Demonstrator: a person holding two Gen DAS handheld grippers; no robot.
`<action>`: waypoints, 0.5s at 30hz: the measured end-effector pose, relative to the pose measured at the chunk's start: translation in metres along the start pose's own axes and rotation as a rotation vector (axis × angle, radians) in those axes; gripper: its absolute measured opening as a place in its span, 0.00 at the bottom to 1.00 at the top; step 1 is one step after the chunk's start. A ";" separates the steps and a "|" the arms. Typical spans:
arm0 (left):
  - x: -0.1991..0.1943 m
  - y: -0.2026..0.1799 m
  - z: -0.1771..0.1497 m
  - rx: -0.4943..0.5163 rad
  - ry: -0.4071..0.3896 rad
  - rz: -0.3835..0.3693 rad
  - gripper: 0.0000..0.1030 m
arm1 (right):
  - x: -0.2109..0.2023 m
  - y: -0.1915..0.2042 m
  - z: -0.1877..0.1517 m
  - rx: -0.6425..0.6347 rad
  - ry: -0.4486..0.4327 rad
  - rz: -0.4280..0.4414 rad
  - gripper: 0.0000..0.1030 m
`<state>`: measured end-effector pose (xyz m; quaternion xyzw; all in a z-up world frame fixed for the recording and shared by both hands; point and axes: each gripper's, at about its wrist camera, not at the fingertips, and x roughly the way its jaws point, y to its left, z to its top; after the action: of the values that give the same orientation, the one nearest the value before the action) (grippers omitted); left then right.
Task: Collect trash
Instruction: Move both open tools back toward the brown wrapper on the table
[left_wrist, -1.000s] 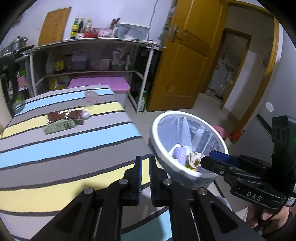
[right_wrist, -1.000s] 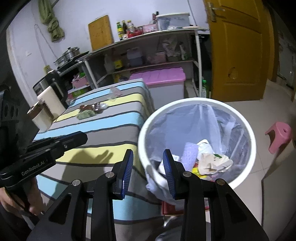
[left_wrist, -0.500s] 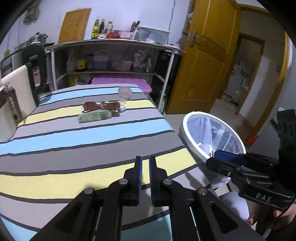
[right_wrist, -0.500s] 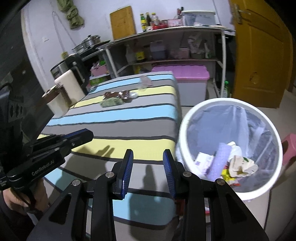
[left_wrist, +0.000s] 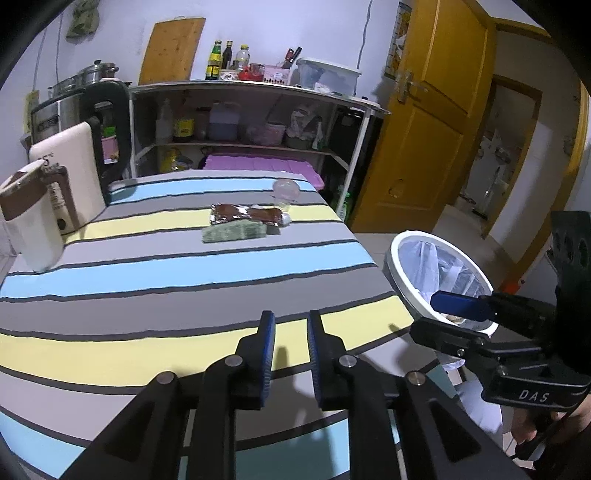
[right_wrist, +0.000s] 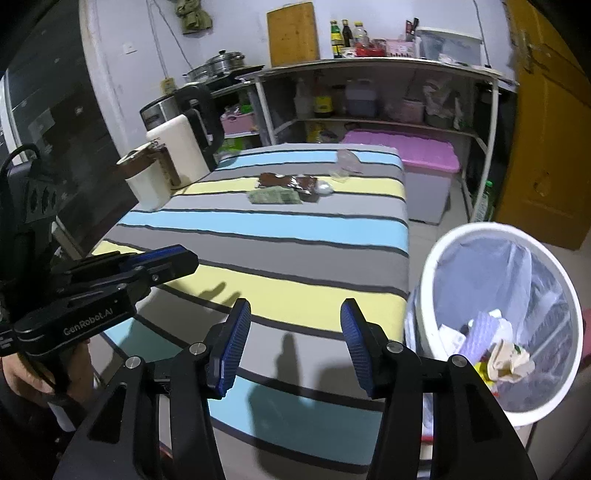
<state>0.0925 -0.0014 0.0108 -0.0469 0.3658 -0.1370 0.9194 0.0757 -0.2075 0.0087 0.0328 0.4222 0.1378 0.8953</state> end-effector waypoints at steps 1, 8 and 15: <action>-0.002 0.002 0.001 -0.001 -0.004 0.004 0.17 | 0.000 0.003 0.003 -0.010 -0.001 -0.003 0.50; -0.009 0.026 0.011 -0.044 -0.023 0.036 0.17 | 0.009 0.015 0.021 -0.058 -0.009 -0.009 0.50; -0.001 0.052 0.026 -0.071 -0.031 0.059 0.17 | 0.032 0.013 0.044 -0.069 0.004 0.001 0.50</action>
<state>0.1210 0.0489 0.0210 -0.0708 0.3573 -0.0960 0.9263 0.1260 -0.1832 0.0150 0.0020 0.4192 0.1528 0.8950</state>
